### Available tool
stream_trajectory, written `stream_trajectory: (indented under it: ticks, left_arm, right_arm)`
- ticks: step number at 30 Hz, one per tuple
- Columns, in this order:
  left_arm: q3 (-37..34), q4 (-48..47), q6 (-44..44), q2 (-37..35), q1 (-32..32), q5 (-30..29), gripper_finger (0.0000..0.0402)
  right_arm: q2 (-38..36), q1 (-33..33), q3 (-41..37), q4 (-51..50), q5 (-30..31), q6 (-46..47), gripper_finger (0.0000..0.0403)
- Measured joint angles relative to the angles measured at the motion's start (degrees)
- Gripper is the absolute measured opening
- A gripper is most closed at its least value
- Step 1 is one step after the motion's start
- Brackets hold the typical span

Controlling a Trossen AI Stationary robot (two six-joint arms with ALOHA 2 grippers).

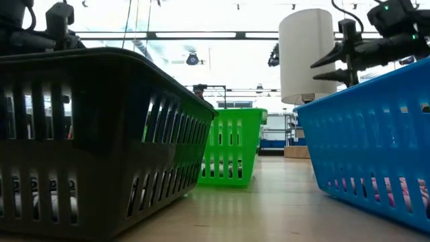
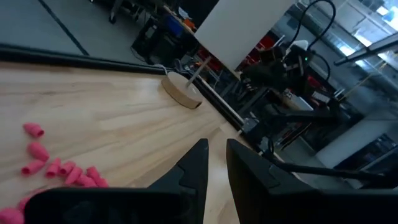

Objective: Sort crayons
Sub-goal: Return to Home Position

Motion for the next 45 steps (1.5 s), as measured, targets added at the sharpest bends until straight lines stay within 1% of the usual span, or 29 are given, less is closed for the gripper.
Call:
stream_trajectory:
  ticks: [3,9,15,17,22,25,27,31,35,40,45]
  left_arm:
    - [-1.59,1.50,-2.06,0.06,0.53,0.02,0.0065]
    - [-1.81,2.30,-3.57,0.10,2.82,0.01,0.0062]
    - [-1.81,2.26,-5.93,0.10,6.55,0.29,0.0034]
    - [-1.81,2.24,-6.29,0.10,7.85,0.50,0.0023]
    - [-1.81,2.19,-6.83,0.10,10.54,1.37,0.0007]
    - [-1.81,2.18,-7.56,0.13,11.01,1.78,0.0006]
    - [-1.81,2.18,-7.89,0.13,11.01,2.06,0.0006]
    - [-1.85,2.41,-9.77,0.13,10.98,4.47,0.0006]
    - [-1.94,3.52,-12.17,0.15,9.61,7.33,0.0006]
    - [-1.94,3.80,-12.81,0.21,8.19,6.71,0.0005]
    - [-1.94,3.26,-12.75,0.21,8.30,6.00,0.0005]
  right_arm:
    - [-1.08,-2.08,-4.13,5.26,-1.36,3.27,0.0137]
    - [-1.64,-7.19,-10.54,13.01,-5.22,7.73,0.0137]
    - [-1.61,-12.98,-17.04,22.30,-9.14,11.67,0.0135]
    - [-1.47,-14.60,-16.94,21.63,-10.87,11.12,0.0133]
    - [-0.83,-19.68,-16.94,23.33,-18.86,11.36,0.0129]
    - [-0.87,-24.18,-16.91,28.92,-25.86,14.14,0.0129]
    - [-0.90,-27.35,-16.89,32.19,-28.37,14.76,0.0128]
    - [-0.91,-31.41,-16.85,34.58,-28.17,14.77,0.0124]
    - [-1.40,-31.31,-16.85,34.55,-24.65,13.67,0.0118]
    - [-2.57,-26.05,-16.85,34.96,-17.84,10.48,0.0101]
    - [-5.70,-17.19,-15.95,34.91,-9.82,8.60,0.0084]
